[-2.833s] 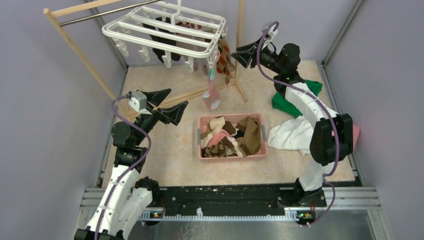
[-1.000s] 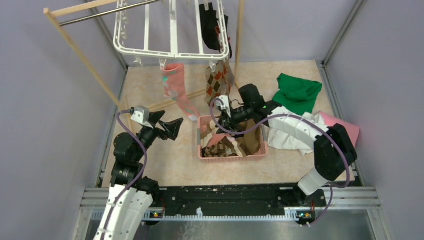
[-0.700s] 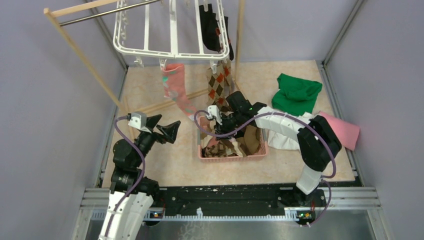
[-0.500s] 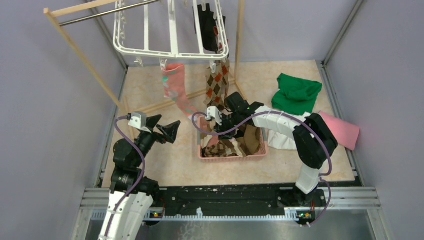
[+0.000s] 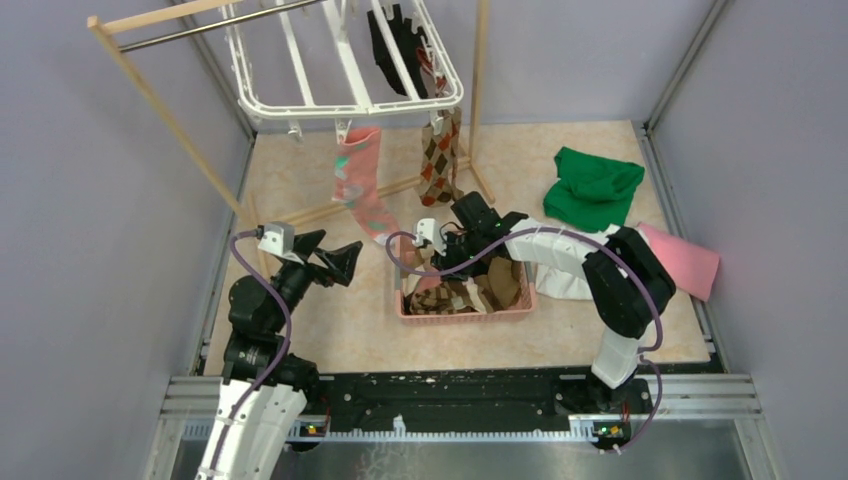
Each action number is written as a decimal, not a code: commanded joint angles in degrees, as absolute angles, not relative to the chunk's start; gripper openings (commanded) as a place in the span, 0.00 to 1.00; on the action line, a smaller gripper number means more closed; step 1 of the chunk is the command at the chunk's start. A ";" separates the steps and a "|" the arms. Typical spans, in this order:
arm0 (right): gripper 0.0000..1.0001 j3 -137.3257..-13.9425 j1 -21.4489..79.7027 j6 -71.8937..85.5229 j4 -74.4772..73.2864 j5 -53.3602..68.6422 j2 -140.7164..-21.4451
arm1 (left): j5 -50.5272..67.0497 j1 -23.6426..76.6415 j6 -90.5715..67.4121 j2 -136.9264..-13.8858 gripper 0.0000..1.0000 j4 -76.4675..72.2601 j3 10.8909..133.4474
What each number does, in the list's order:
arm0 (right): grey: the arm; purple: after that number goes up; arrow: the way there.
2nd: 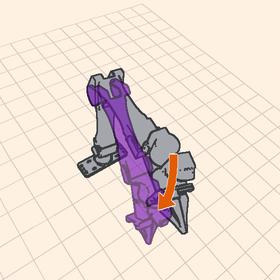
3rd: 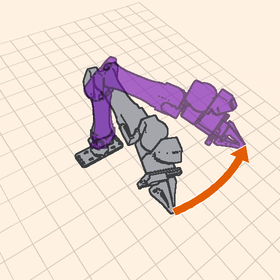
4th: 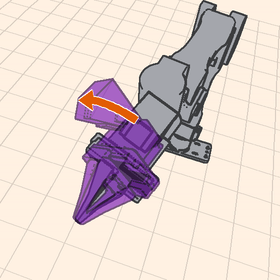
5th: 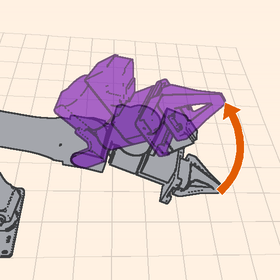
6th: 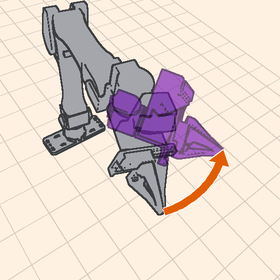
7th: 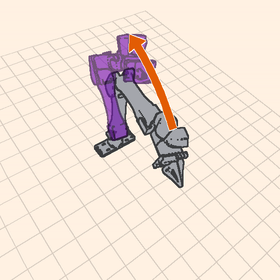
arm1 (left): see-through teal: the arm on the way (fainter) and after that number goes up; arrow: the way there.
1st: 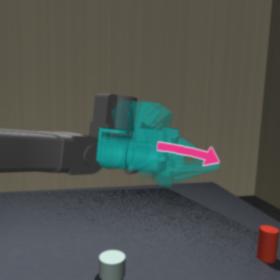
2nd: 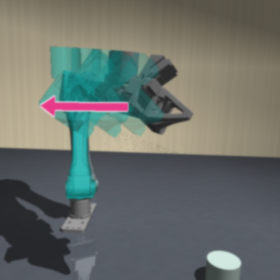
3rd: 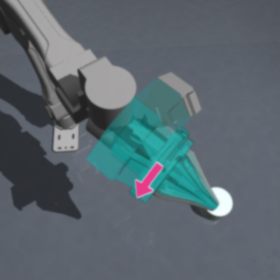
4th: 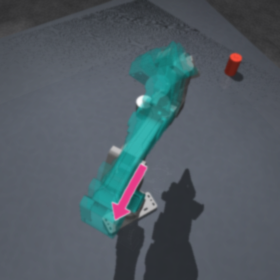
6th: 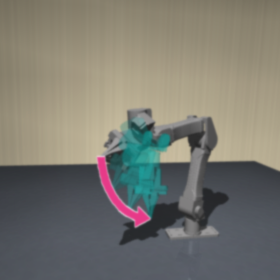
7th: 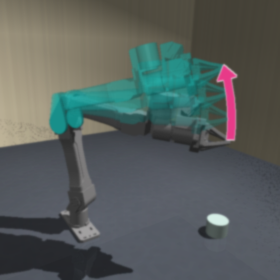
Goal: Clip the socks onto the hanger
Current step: Pick up the sock from the bin.
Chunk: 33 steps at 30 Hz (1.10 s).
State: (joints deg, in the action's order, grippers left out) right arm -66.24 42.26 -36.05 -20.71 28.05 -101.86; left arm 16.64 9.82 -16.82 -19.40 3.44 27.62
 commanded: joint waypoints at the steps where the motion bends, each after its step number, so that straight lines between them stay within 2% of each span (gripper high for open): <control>1: 0.41 -64.88 42.68 -34.98 -17.60 24.89 -102.44 | 17.32 9.93 -17.99 -19.75 0.98 0.40 27.47; 4: 0.39 -65.05 42.77 -34.04 -15.92 24.62 -102.94 | 17.57 9.94 -18.79 -19.78 0.98 0.42 27.06; 5: 0.33 -64.96 42.73 -33.75 -15.45 24.78 -102.90 | 17.67 9.93 -19.26 -19.78 0.98 -1.12 26.81; 7: 0.13 -64.96 42.77 -33.41 -15.02 25.46 -102.28 | 17.80 9.93 -20.21 -19.75 0.98 -2.37 26.19; 10: 0.00 -64.56 41.88 -33.12 -15.52 28.28 -99.30 | 18.10 9.93 -21.66 -19.82 0.98 -3.96 25.35; 18: 0.00 -59.61 34.95 -34.73 -13.98 37.94 -84.90 | 19.32 9.97 -23.71 -20.79 0.98 -8.52 23.06; 24: 0.00 -56.30 33.08 -33.11 -11.98 38.24 -80.70 | 21.28 9.93 -25.39 -23.74 0.98 -12.07 22.46; 33: 0.00 -53.93 26.50 -21.99 2.37 48.08 -70.26 | 29.19 9.98 -29.35 -25.79 0.98 -21.34 20.32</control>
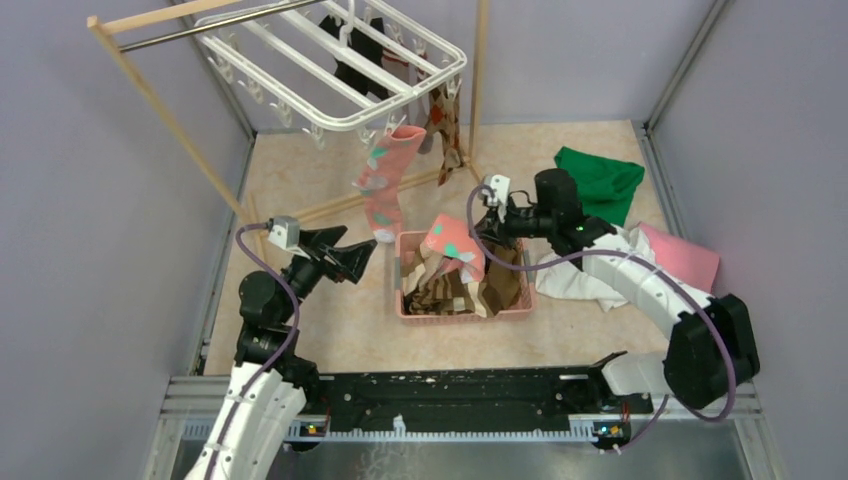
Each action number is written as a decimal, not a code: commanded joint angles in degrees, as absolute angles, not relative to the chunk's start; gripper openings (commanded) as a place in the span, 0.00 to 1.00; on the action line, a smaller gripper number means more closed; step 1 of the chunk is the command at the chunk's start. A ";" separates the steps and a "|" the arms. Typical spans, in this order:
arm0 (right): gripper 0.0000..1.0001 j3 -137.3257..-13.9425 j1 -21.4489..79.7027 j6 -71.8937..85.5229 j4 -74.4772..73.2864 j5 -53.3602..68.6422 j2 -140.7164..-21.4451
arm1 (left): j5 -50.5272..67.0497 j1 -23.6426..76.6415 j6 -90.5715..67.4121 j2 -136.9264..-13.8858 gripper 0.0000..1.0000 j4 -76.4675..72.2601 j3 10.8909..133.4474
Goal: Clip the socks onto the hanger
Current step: Pick up the sock from the bin.
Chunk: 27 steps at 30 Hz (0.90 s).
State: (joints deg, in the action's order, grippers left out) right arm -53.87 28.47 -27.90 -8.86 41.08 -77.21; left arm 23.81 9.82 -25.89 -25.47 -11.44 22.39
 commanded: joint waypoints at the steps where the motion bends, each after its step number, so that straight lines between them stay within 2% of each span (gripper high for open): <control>1: 0.00 -53.77 26.35 -20.79 3.63 48.57 -69.31 | 29.73 9.95 -30.49 -25.94 0.99 -22.99 19.63; 10: 0.00 -52.05 26.00 -12.87 13.45 50.16 -63.43 | 32.22 9.97 -43.62 -27.81 0.98 -37.70 14.86; 17: 0.00 -51.20 25.99 -8.98 17.33 50.46 -61.98 | 37.03 10.17 -51.72 -35.76 0.98 -44.97 16.98; 27: 0.00 -50.95 26.50 -3.85 23.56 49.95 -63.21 | 34.72 16.57 -57.13 -46.09 0.98 -46.03 23.52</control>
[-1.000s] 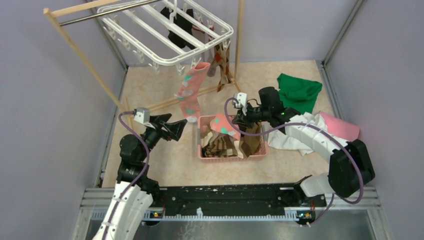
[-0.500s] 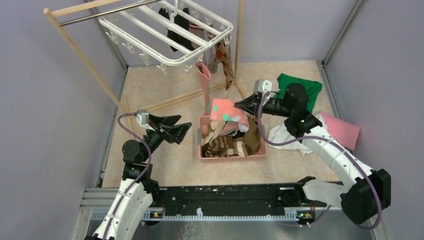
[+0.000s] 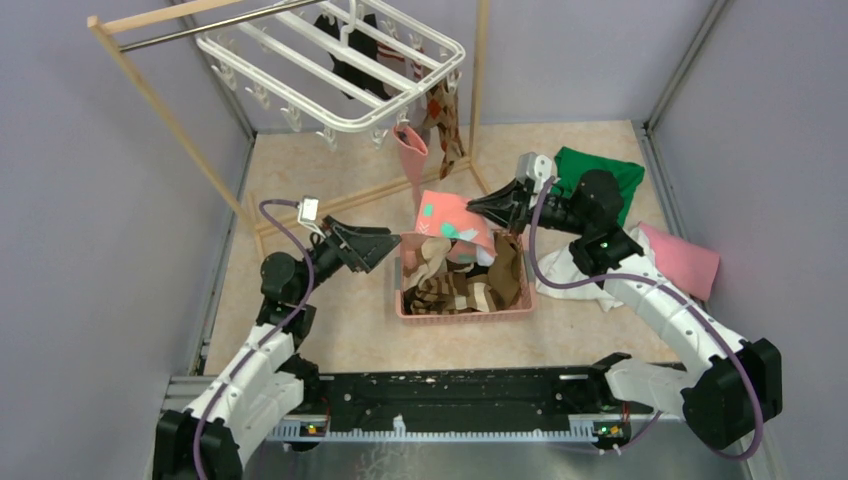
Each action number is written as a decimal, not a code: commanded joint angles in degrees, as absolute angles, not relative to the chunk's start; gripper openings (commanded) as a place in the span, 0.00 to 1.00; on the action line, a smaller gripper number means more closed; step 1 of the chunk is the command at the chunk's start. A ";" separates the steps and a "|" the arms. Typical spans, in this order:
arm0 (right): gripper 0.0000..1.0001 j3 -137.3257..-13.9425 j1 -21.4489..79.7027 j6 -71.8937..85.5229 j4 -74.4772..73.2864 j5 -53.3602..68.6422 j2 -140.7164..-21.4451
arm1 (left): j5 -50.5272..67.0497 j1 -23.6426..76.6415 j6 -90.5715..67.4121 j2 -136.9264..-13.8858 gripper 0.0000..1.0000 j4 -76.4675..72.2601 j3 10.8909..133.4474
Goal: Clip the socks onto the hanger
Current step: Pick up the sock from the bin, then open the clamp at the hanger.
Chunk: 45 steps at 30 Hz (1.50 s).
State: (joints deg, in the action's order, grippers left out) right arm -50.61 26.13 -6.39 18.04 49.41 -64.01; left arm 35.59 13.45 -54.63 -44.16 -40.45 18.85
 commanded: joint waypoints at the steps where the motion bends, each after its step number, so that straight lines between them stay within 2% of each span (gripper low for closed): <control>1: 0.00 -50.91 26.72 -3.81 23.74 49.85 -63.27 | 34.15 17.54 -57.13 -47.17 0.98 -46.49 24.12; 6: 0.00 -50.62 27.94 -3.61 24.92 49.66 -63.52 | 31.24 23.16 -56.85 -51.40 0.97 -48.04 26.98; 13: 0.00 -50.38 29.45 -3.93 25.49 49.72 -63.72 | 26.91 29.10 -54.46 -57.39 0.78 -48.44 31.12; 16: 0.00 -50.04 29.65 -4.12 25.40 49.70 -63.51 | 25.69 29.95 -53.18 -58.04 0.64 -48.57 32.15; 18: 0.00 -49.72 29.73 -4.28 25.25 49.74 -63.30 | 24.97 30.06 -51.94 -57.64 0.50 -48.48 32.42; 21: 0.00 -49.42 29.71 -4.76 24.69 49.86 -62.83 | 24.42 30.00 -47.25 -55.30 0.14 -46.53 32.46; 23: 0.00 -49.25 29.69 -5.06 24.21 50.34 -62.55 | 25.23 29.99 -42.25 -53.46 0.00 -43.51 33.14; 25: 0.00 -49.13 29.71 -5.34 23.48 51.65 -62.29 | 26.82 30.06 -35.71 -51.51 0.00 -39.14 34.52; 26: 0.04 -49.05 29.69 -5.47 23.11 52.84 -62.23 | 28.09 30.00 -31.84 -50.70 0.00 -36.02 35.69; 30: 0.45 -49.29 29.64 -7.09 20.75 57.22 -62.22 | 32.82 30.04 -10.85 -48.39 0.00 -16.57 43.85; 33: 0.60 -50.83 29.75 -10.91 17.73 60.57 -62.72 | 34.96 30.05 5.22 -49.29 0.00 -1.40 51.55; 37: 0.67 -53.39 29.76 -11.73 17.92 64.55 -64.69 | 41.41 30.05 20.69 -53.41 0.00 12.67 61.05; 41: 0.69 -57.66 29.79 -11.86 18.98 67.39 -66.99 | 46.63 30.10 31.62 -59.59 0.00 25.44 70.36; 45: 0.69 -61.29 29.74 -11.72 18.65 69.58 -68.33 | 46.38 30.39 40.32 -63.61 0.00 36.23 79.18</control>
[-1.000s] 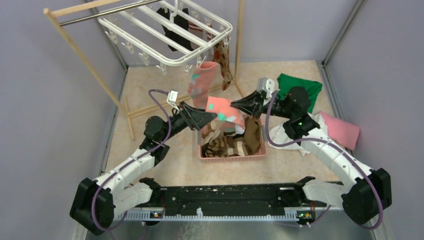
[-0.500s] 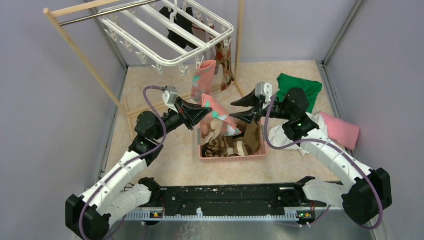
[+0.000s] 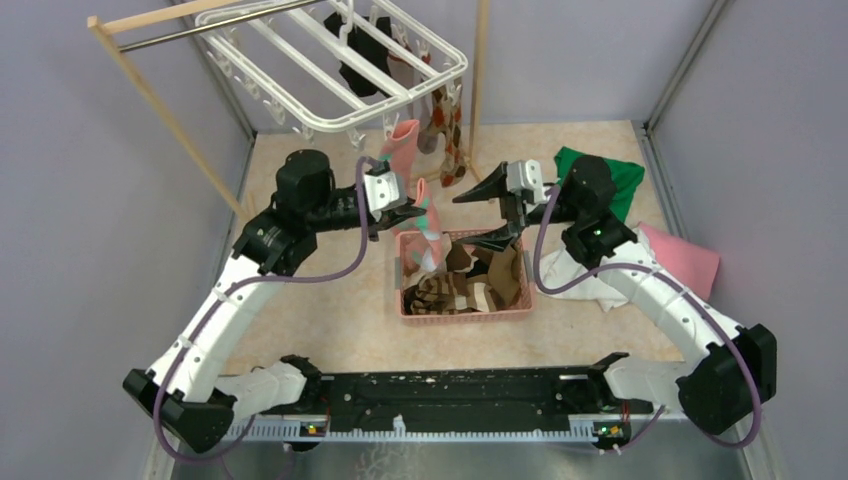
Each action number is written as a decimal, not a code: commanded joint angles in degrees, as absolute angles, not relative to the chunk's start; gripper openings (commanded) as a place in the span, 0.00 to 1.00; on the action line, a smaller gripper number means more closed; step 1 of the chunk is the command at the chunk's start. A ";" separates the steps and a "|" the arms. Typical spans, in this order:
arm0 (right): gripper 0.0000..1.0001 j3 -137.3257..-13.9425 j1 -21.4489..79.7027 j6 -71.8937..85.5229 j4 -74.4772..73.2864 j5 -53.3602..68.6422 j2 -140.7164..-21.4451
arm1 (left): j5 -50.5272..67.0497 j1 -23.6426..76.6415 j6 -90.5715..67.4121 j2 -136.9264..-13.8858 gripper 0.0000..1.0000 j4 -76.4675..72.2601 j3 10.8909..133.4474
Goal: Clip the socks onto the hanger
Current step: Open the clamp at the hanger.
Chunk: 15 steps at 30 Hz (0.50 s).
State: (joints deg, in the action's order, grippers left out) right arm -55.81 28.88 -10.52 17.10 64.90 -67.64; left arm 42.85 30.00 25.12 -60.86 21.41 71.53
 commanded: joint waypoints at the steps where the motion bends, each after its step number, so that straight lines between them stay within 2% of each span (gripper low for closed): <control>1: 0.69 -62.00 29.81 -11.32 18.70 70.05 -68.56 | 45.91 30.49 42.27 -64.11 0.00 37.84 80.89; 9: 0.69 -65.36 32.06 -9.80 18.20 69.15 -70.64 | 46.53 31.56 49.01 -68.35 0.00 46.38 90.51; 15: 0.69 -67.16 32.28 -6.04 21.14 67.01 -72.72 | 45.20 33.78 51.17 -70.75 0.00 49.84 93.40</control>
State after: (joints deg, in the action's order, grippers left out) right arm -63.13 31.81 -8.71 17.76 67.94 -71.55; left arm 44.10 32.45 46.54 -69.28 45.93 90.78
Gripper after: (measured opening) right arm 0.691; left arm 0.039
